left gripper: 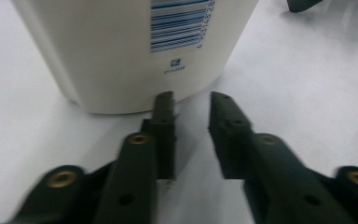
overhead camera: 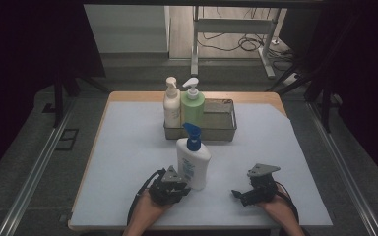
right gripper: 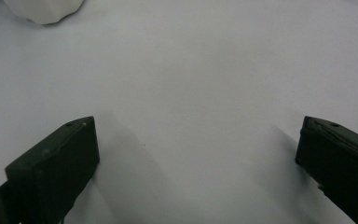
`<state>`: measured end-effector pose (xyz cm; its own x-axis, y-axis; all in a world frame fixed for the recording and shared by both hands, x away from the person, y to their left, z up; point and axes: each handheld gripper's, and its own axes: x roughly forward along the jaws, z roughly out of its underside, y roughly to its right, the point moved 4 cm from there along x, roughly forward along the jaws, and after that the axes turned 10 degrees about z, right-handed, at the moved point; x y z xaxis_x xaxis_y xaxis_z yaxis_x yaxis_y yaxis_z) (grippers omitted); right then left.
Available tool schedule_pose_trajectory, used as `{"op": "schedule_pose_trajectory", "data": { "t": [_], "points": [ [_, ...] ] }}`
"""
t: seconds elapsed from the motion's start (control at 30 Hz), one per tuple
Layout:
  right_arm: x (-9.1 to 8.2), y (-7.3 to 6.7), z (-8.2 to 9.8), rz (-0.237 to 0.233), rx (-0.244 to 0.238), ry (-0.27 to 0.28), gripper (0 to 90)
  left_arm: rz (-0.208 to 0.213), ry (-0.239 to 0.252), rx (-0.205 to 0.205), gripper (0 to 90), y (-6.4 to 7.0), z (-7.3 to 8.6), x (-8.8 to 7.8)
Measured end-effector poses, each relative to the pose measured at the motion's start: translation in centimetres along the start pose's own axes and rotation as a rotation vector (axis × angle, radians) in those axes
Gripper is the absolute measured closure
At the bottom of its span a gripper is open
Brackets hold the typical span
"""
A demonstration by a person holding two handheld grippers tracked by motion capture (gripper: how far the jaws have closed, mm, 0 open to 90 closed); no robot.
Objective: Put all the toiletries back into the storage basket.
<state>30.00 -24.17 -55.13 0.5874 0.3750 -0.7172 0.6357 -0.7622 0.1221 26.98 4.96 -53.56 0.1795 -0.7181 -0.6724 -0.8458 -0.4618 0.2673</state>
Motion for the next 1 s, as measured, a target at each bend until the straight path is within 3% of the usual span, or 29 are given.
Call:
{"op": "schedule_pose_trajectory", "data": {
  "t": [0.3, 0.7, 1.0],
  "points": [
    [-0.2, -0.2, -0.1, -0.01, -0.001, -0.008, 0.0, -0.073, 0.021, -0.018, 48.4, -0.4, 1.1, -1.8],
    [-1.2, -1.2, -1.1, -0.061, -0.021, 0.005, 0.0, -0.158, 0.043, -0.09, 22.7, -1.2, 3.8, -4.2],
    [-2.3, -1.4, -2.6, -0.081, 0.0, 0.038, 0.0, -0.197, 0.06, -0.125, 15.7, -2.0, 5.1, -5.4]
  ]
}}
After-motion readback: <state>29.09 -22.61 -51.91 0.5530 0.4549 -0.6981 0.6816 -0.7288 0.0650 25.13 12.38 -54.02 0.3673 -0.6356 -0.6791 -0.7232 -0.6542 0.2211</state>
